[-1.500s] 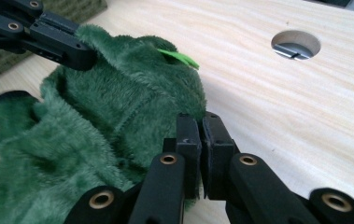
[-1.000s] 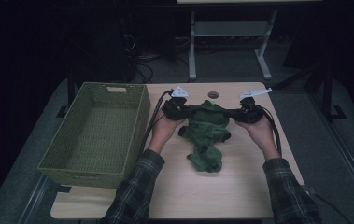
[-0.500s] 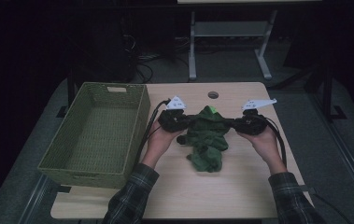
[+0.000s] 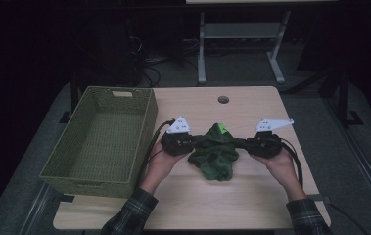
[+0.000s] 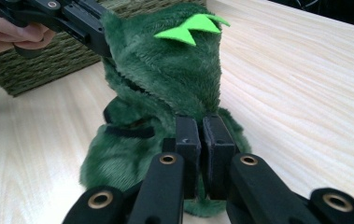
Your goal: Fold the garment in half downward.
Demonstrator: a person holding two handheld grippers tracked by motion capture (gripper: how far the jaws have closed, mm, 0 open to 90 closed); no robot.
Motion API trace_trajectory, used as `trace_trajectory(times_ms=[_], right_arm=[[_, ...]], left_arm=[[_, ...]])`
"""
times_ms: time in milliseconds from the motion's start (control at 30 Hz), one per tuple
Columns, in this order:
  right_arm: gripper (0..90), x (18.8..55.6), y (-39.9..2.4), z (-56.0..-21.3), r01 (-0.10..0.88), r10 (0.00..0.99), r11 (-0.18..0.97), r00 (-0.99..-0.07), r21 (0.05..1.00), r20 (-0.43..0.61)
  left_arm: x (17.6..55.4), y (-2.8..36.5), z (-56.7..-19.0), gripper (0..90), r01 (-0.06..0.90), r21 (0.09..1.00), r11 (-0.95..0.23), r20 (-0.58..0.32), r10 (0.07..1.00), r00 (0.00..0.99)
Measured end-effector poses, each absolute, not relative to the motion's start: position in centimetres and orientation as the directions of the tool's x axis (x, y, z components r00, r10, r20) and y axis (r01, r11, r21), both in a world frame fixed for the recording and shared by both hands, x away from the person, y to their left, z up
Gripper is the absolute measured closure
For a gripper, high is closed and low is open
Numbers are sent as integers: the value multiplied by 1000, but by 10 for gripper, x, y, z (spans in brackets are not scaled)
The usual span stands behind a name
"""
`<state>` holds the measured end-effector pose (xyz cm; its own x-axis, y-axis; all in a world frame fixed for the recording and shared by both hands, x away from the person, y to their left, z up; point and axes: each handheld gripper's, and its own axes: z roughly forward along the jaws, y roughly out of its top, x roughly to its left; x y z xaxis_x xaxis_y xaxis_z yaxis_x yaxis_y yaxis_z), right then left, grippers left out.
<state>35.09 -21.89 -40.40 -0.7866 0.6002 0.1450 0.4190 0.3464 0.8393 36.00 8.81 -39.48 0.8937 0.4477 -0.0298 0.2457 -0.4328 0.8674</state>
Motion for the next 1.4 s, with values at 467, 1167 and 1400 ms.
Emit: trace_trajectory(times_ms=[467, 1167, 1400], right_arm=[[854, 314, -213, -416, 407, 540, 388, -827, 827, 154], [776, 286, -210, -455, 477, 539, 452, -819, 754, 195], [702, 275, -214, -448, 472, 544, 432, -816, 769, 195]], left_arm=[[326, 91, -413, 835, 210, 857, -470, -19, 380, 925], [304, 86, -459, 806, 259, 780, -569, -62, 342, 938], [297, 88, -453, 703, 265, 792, -550, -72, 346, 935]])
